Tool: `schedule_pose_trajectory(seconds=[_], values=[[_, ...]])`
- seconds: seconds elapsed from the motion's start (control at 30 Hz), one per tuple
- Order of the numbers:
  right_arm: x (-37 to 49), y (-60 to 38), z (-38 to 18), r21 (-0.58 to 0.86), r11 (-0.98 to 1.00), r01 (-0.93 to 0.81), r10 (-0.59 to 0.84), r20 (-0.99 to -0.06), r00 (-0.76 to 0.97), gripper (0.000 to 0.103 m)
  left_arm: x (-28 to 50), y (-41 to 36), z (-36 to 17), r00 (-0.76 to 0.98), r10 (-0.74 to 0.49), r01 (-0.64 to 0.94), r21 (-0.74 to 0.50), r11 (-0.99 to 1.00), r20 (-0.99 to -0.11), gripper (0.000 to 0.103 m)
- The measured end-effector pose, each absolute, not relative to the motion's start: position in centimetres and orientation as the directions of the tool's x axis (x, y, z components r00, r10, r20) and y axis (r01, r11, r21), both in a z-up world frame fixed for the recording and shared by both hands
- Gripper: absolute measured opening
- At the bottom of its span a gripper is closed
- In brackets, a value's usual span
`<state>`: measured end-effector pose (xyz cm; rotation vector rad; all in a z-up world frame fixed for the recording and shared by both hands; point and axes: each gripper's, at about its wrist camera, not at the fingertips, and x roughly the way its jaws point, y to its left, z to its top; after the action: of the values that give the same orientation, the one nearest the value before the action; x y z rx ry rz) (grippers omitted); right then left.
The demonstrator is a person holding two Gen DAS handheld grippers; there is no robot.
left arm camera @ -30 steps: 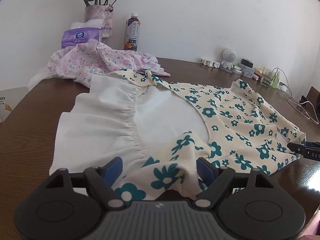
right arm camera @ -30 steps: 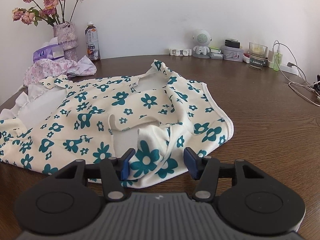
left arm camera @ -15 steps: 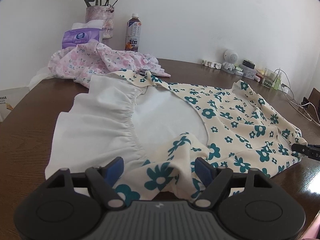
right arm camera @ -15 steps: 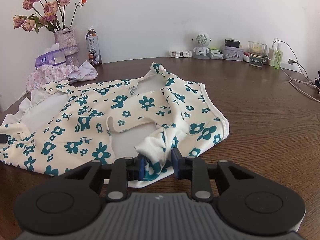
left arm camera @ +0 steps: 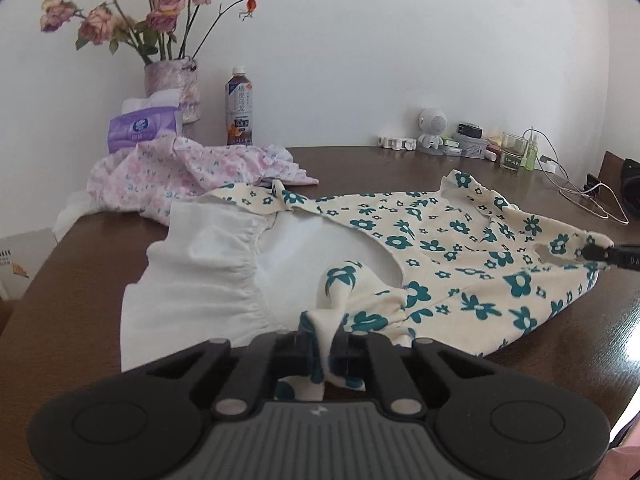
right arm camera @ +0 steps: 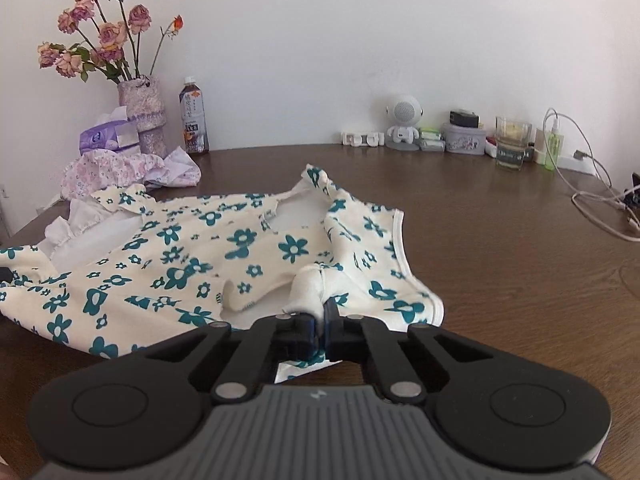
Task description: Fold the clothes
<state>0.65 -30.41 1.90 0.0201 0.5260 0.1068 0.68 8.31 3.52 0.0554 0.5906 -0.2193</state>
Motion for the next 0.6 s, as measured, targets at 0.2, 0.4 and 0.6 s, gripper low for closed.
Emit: schedule_pose_trajectory(seconds=[0.2,0.4,0.6], values=[[-0.7,-30.4,2.6,0.032,0.993,-0.11,0.11,-0.53,0.841,0.003,-0.4,8.4,3.6,0.784,-0.2,0.244,-0.004,0.97,-0.587,0.006],[-2.6,-29.5,1.8,0.033,0.992,-0.119,0.117,-0.563,0.818,0.004,-1.3,8.7,2.8,0.757,-0.183,0.246,0.014,0.969,-0.627,0.006],[-3.0,-29.6,0.1,0.066,0.991,-0.116,0.132,-0.616,0.777,0.015,-1.5,8.9,1.5,0.721,-0.163,0.23,0.011,0.973,-0.673,0.03]])
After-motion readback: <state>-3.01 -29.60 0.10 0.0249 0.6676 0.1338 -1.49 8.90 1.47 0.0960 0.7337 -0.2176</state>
